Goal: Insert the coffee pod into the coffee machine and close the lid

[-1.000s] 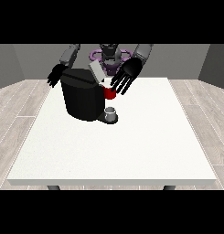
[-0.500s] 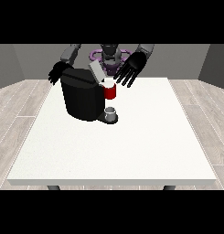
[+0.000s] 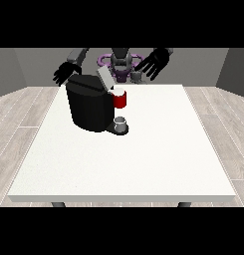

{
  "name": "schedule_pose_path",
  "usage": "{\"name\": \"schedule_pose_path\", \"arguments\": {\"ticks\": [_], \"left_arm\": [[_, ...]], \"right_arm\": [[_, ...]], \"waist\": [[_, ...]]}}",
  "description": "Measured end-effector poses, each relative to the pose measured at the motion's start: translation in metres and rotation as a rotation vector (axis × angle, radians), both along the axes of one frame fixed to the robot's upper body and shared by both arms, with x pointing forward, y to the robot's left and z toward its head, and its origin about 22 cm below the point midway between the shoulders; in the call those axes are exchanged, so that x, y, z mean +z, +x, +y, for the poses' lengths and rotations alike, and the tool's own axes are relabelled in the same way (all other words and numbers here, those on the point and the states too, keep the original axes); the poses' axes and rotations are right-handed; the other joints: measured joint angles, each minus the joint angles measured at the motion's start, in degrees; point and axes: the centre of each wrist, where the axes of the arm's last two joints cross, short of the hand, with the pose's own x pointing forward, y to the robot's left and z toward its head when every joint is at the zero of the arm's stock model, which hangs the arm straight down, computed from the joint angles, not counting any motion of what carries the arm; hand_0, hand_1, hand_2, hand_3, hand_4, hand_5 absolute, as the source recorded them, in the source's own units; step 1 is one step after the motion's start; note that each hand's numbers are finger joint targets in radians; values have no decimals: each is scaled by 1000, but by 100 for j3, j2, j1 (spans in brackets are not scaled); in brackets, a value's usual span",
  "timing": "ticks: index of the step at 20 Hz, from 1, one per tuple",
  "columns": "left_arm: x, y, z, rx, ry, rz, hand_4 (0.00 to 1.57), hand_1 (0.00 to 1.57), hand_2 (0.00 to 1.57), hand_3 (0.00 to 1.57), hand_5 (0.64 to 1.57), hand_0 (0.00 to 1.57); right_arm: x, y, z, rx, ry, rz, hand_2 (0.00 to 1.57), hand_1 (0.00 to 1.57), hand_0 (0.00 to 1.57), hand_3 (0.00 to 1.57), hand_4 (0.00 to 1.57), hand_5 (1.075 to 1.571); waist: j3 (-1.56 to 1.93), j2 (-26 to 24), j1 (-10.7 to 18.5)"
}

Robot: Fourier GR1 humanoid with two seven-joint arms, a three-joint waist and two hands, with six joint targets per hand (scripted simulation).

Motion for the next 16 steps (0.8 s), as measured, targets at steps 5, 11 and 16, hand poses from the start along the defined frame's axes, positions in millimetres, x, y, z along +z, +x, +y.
{"name": "schedule_pose_path", "arguments": {"ticks": [5,11,16], "left_arm": [[-66,-20,3,6,-272,109,0,0,0,0,1571,0],[-121,-46,5,54,-460,198,215,0,0,0,1571,0],[-157,-70,9,93,-555,273,0,0,0,0,1571,0]], "right_arm": [[-12,-19,-11,-22,-19,48,0,0,0,0,357,1571],[4,-18,-22,57,-66,54,0,0,0,0,257,1571],[33,-6,-21,125,-90,20,0,0,0,0,0,1571]], "waist": [[-4,-674,352],[0,-1225,685],[0,-1549,922]]}}
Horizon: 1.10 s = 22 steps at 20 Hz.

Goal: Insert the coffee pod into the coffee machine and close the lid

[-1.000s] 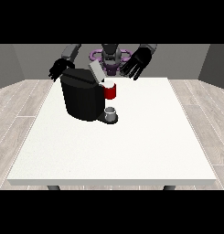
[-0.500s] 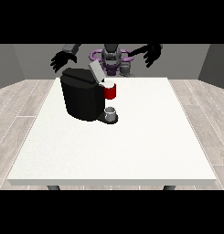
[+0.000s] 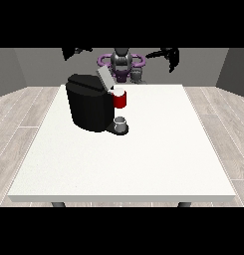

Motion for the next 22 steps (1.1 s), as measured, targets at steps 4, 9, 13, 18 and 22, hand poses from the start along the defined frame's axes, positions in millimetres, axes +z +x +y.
{"name": "schedule_pose_path", "arguments": {"ticks": [4,9,13,18,22], "left_arm": [[-9,-10,-6,-4,-71,7,57,0,0,0,1571,0],[-17,-23,-8,-7,-140,28,0,0,0,0,1571,0],[-16,-32,-14,-19,-167,14,222,0,0,0,1571,0],[-10,-45,-12,0,-180,-26,0,0,0,0,1571,0],[0,-52,-10,7,-199,-43,0,0,0,0,1571,0]], "right_arm": [[15,9,3,50,2,-28,0,0,0,0,0,1571],[21,14,6,106,-32,-40,0,0,0,0,239,1571],[27,24,18,133,-65,-57,0,0,0,0,0,1571],[32,33,27,182,-71,-72,0,0,0,0,0,1571],[33,43,20,182,-50,-79,0,0,0,0,0,1571]], "waist": [[1,-3,255],[3,22,526],[3,144,695],[3,411,704],[5,635,783]]}}
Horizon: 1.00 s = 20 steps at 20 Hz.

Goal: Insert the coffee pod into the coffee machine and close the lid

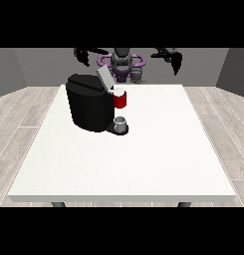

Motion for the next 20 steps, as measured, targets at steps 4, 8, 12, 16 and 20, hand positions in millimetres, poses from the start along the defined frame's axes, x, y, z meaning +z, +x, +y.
{"name": "schedule_pose_path", "arguments": {"ticks": [4,8,12,16,20], "left_arm": [[9,-10,1,-5,-4,-13,0,0,0,0,1571,0],[20,-13,6,22,13,-42,0,0,0,0,1571,0],[27,-17,12,41,18,-68,0,0,0,0,1571,0],[26,-23,20,66,26,-82,0,0,0,0,1571,0],[32,-23,17,80,24,-106,0,0,0,0,1571,0]], "right_arm": [[3,12,-8,-10,17,15,0,0,0,0,0,1571],[9,24,0,11,20,-1,0,0,0,0,0,1571],[14,36,9,25,11,-17,0,0,0,0,0,1571],[19,43,19,63,-10,-23,0,0,0,0,0,1571],[20,51,22,74,-30,-51,0,0,0,0,0,1571]], "waist": [[0,170,85],[-1,438,-39],[-1,670,-120],[-1,774,-219],[-10,896,-215]]}}
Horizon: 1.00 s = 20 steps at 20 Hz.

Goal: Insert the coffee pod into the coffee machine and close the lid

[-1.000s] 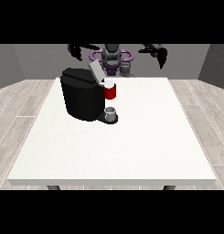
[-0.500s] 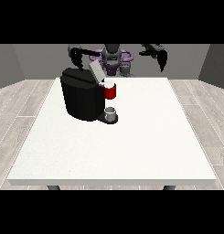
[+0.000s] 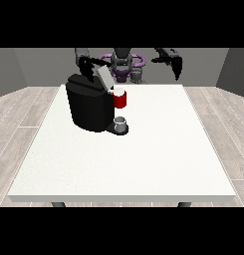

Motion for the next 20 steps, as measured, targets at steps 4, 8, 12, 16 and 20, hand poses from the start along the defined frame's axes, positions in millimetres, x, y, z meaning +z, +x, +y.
{"name": "schedule_pose_path", "arguments": {"ticks": [4,8,12,16,20], "left_arm": [[1,-2,9,6,0,-10,0,0,0,0,1571,0],[1,-5,6,11,15,-19,0,0,0,0,1571,0],[3,-6,5,8,18,-21,0,0,0,0,1571,0],[5,-4,6,17,25,-21,0,0,0,0,1571,0],[4,-4,13,14,12,-15,141,0,0,0,1571,0]], "right_arm": [[3,5,10,-1,-7,-14,0,0,0,0,0,1571],[4,9,8,7,-17,-28,0,0,0,0,0,1571],[11,16,9,27,-21,-47,0,0,0,0,0,1571],[11,17,19,42,-23,-61,0,0,0,0,0,1571],[19,24,31,61,-44,-45,0,0,0,0,154,1571]], "waist": [[-9,59,-11],[-21,84,6],[-13,143,63],[-10,155,25],[0,210,67]]}}
